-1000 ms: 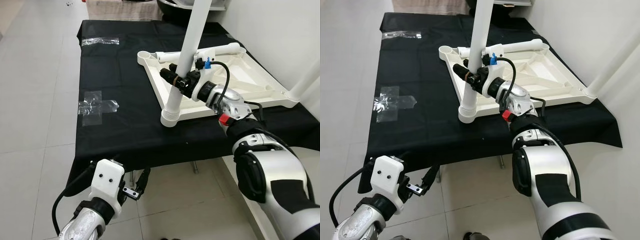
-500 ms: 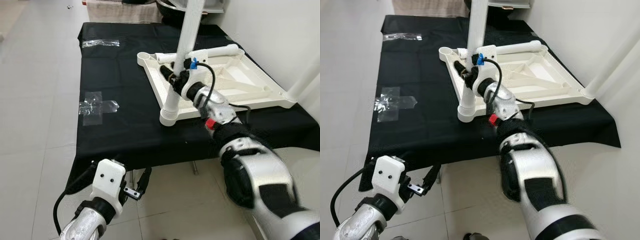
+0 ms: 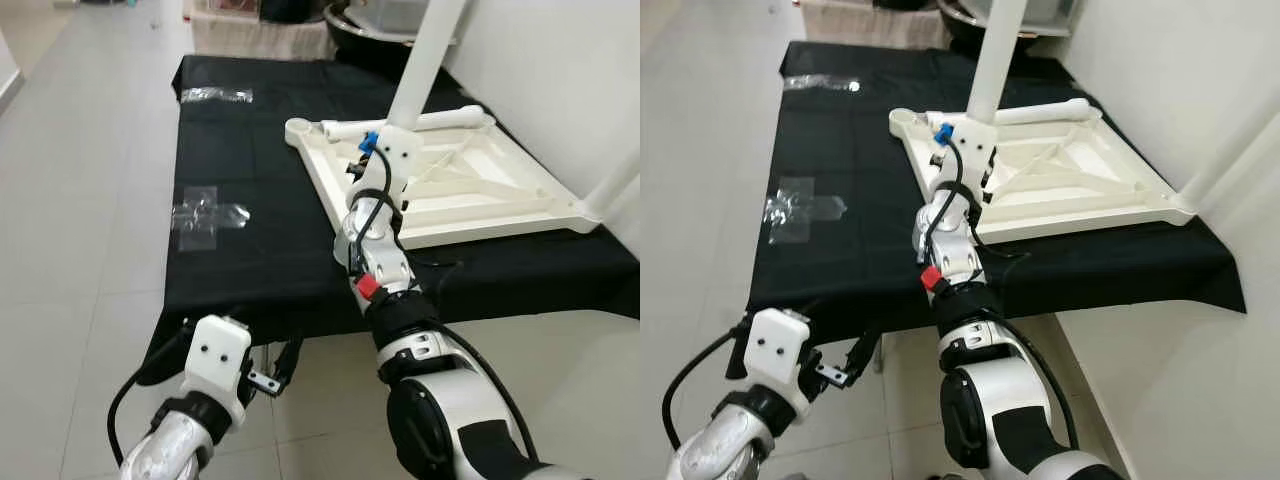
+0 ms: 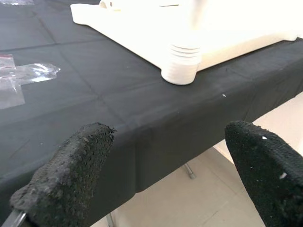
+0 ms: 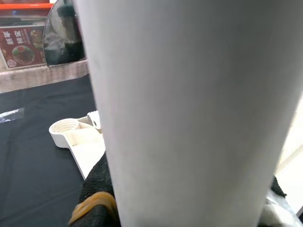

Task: Building children table

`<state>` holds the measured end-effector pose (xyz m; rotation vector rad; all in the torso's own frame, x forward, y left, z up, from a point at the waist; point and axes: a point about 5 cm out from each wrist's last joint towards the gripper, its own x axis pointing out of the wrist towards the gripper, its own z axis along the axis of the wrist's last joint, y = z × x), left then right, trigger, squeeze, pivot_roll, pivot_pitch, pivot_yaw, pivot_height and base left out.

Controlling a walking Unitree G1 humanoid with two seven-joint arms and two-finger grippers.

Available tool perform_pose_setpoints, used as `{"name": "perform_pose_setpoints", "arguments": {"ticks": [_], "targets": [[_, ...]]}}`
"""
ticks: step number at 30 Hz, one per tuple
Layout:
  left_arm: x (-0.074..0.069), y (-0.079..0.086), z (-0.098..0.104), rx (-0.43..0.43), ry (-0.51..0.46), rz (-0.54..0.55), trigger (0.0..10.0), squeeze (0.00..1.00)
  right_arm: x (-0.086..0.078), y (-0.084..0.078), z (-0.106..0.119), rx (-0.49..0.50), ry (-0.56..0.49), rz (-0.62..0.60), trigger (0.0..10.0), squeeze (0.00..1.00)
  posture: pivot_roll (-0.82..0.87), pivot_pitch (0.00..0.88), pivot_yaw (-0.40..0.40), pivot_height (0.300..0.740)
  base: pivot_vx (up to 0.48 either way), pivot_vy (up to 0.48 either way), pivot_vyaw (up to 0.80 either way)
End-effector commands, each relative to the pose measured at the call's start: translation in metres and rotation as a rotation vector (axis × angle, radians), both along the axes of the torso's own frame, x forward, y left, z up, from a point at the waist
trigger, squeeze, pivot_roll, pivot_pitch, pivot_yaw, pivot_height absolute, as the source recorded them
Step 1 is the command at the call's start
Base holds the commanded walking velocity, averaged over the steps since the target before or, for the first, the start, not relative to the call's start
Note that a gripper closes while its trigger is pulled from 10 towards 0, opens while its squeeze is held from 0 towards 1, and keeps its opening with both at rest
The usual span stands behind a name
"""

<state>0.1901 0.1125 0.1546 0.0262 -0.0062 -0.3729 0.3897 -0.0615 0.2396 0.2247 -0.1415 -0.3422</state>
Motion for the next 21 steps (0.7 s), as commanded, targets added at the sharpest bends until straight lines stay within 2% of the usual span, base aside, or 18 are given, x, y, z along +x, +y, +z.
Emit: {"name": "perform_pose_setpoints", "arguments": {"ticks": [1, 2, 3, 6, 7, 8, 9, 11, 12, 14, 15, 16, 17, 19, 21], "targets": [[-0.002, -0.001, -0.005, 0.004, 0.024, -0.009, 10.0, 0.0, -0.009, 0.03, -0.02, 0.1, 0.099, 0.08, 10.0, 0.0, 0.15, 0.132, -0.142, 0.74, 0.0, 0.0, 0.0], [-0.002, -0.001, -0.005, 0.004, 0.024, -0.009, 10.0, 0.0, -0.009, 0.03, -0.02, 0.1, 0.099, 0.08, 10.0, 0.0, 0.15, 0.132, -0.142, 0.74, 0.0, 0.0, 0.0], [-0.001, -0.002, -0.006, 0.004, 0.026, -0.01, 10.0, 0.0, -0.009, 0.029, -0.016, 0.082, 0.07, 0.13, 10.0, 1.0, 0.15, 0.133, -0.139, 0.74, 0.0, 0.0, 0.0], [-0.001, -0.002, -0.006, 0.003, 0.027, -0.011, 10.0, 0.0, -0.01, 0.028, -0.013, 0.086, 0.053, 0.164, 10.0, 1.0, 0.14, 0.137, -0.137, 0.74, 0.0, 0.0, 0.0], [-0.001, -0.002, -0.007, 0.002, 0.028, -0.011, 10.0, 0.0, -0.011, 0.023, -0.009, 0.059, 0.019, 0.179, 10.0, 0.0, 0.14, 0.137, -0.137, 0.74, 0.0, 0.0, 0.0], [-0.001, -0.003, -0.007, 0.0, 0.03, -0.011, 10.0, 0.0, -0.01, 0.012, -0.004, 0.025, -0.022, 0.21, 10.0, 0.0, 0.14, 0.138, -0.137, 0.74, 0.0, 0.0, 0.0], [-0.001, -0.003, -0.007, 0.0, 0.03, -0.011, 10.0, 0.0, -0.01, 0.012, -0.004, 0.025, -0.022, 0.21, 10.0, 0.0, 0.14, 0.138, -0.137, 0.74, 0.0, 0.0, 0.0], [0.0, -0.003, -0.007, -0.002, 0.029, -0.011, 10.0, 0.0, -0.007, -0.002, 0.003, -0.004, -0.103, 0.352, 10.0, 0.0, 0.14, 0.139, -0.136, 0.74, 0.0, 0.0, 0.0], [0.0, -0.003, -0.007, -0.002, 0.029, -0.011, 10.0, 0.0, -0.007, -0.002, 0.003, -0.004, -0.103, 0.352, 10.0, 0.0, 0.14, 0.139, -0.136, 0.74, 0.0, 0.0, 0.0], [0.0, -0.003, -0.007, -0.003, 0.029, -0.011, 10.0, 0.0, -0.003, -0.013, 0.007, -0.011, -0.157, 0.468, 10.0, 0.0, 0.13, 0.138, -0.138, 0.74, 0.0, 0.0, 0.0], [0.0, -0.003, -0.007, -0.003, 0.029, -0.011, 10.0, 0.0, -0.003, -0.013, 0.007, -0.011, -0.157, 0.468, 10.0, 0.0, 0.13, 0.138, -0.138, 0.74, 0.0, 0.0, 0.0], [0.0, -0.003, -0.007, -0.003, 0.029, -0.01, 10.0, 0.0, 0.001, -0.019, 0.006, -0.029, -0.165, 0.56, 10.0, 0.0, 0.13, 0.137, -0.138, 0.74, 0.0, 0.0, 0.0], [0.0, -0.003, -0.007, -0.003, 0.029, -0.01, 10.0, 0.0, 0.001, -0.019, 0.006, -0.029, -0.165, 0.56, 10.0, 0.0, 0.13, 0.137, -0.138, 0.74, 0.0, 0.0, 0.0], [0.001, -0.003, -0.008, -0.003, 0.028, -0.008, 10.0, 0.0, 0.009, -0.032, 0.004, -0.059, -0.167, 0.719, 10.0, 0.0, 0.13, 0.136, -0.139, 0.74, 0.0, 0.0, 0.0], [0.001, -0.003, -0.008, -0.003, 0.028, -0.007, 10.0, 0.0, 0.011, -0.036, 0.004, -0.059, -0.164, 0.761, 10.0, 0.0, 0.13, 0.136, -0.139, 0.74, 0.0, 0.0, 0.0]]}}
